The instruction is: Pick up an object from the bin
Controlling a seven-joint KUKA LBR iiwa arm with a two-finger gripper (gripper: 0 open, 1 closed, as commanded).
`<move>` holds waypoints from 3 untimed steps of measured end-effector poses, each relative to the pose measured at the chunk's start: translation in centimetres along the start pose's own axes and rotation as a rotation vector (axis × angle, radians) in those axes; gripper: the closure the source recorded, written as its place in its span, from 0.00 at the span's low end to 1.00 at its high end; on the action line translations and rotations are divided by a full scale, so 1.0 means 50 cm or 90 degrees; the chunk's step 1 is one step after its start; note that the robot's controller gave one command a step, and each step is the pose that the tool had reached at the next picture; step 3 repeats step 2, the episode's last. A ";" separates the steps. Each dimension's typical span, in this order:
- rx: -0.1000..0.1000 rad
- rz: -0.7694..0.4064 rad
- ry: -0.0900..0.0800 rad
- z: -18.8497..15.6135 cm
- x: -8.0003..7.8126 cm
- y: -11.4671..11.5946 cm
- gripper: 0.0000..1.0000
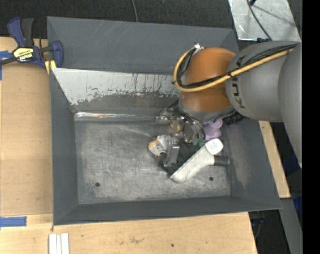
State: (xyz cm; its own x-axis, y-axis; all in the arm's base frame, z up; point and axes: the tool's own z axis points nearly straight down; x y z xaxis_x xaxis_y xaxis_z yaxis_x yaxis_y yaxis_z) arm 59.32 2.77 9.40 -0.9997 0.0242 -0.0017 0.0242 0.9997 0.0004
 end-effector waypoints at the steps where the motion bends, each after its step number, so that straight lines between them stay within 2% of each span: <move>1: 0.000 0.009 0.000 0.037 -0.005 -0.008 0.00; 2: 0.001 -0.083 -0.016 0.032 -0.018 -0.004 1.00; 3: 0.001 -0.083 -0.016 0.032 -0.018 -0.004 1.00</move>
Offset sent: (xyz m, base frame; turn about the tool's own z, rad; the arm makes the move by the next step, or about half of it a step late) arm 0.0017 -0.0006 -0.0240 -0.1335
